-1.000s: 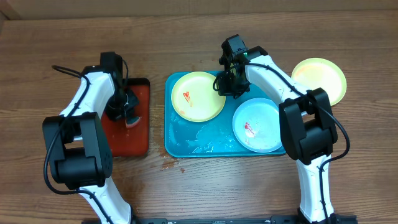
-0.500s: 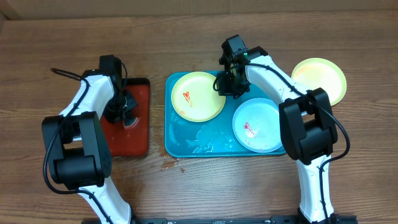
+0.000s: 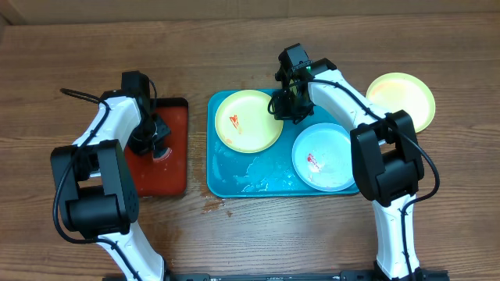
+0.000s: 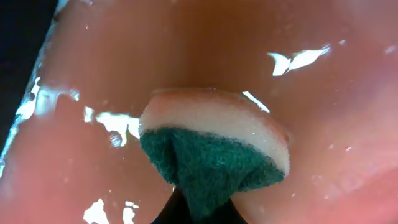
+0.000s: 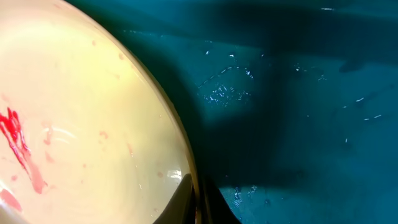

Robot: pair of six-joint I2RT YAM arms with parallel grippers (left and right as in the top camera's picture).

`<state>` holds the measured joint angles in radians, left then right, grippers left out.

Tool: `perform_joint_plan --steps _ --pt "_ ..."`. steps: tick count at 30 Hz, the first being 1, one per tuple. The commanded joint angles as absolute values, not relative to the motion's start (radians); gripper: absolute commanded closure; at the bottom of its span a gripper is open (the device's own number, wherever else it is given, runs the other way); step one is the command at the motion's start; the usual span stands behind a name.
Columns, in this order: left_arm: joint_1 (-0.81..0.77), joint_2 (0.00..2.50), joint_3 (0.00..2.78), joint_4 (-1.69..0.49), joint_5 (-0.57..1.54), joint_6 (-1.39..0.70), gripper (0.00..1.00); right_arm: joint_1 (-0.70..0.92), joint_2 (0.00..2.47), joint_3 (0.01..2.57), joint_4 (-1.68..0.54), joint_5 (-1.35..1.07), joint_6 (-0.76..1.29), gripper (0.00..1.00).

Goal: Clean dirty plates on tray and stack at the side
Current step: 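Dip the sponge in the red water tray with the left gripper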

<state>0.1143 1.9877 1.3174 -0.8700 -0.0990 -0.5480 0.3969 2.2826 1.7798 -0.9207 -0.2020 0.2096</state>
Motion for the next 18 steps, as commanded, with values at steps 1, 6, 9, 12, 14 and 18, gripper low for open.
perform_joint_plan --steps 1,6,9,12,14,18 --pt "0.127 1.964 1.38 -0.944 -0.112 -0.531 0.96 0.393 2.302 1.767 -0.913 -0.195 0.218 0.96" --pt "0.126 1.934 1.537 -1.093 -0.102 -0.521 0.96 0.393 2.302 1.767 -0.906 -0.235 0.22 0.96" --pt "0.121 1.911 1.588 -1.113 -0.029 -0.458 0.96 0.393 2.302 1.766 -0.898 -0.237 0.265 0.96" --pt "0.117 1.906 1.588 -1.113 0.056 -0.424 0.96 0.393 2.302 1.766 -0.898 -0.234 0.293 0.96" --pt "0.101 1.908 1.585 -1.114 0.15 -0.346 0.96 0.393 2.302 1.757 -0.893 -0.233 0.309 0.96" --pt "0.032 1.907 1.585 -1.116 0.211 -0.25 0.96 0.393 2.302 1.739 -0.884 -0.234 0.329 0.96"
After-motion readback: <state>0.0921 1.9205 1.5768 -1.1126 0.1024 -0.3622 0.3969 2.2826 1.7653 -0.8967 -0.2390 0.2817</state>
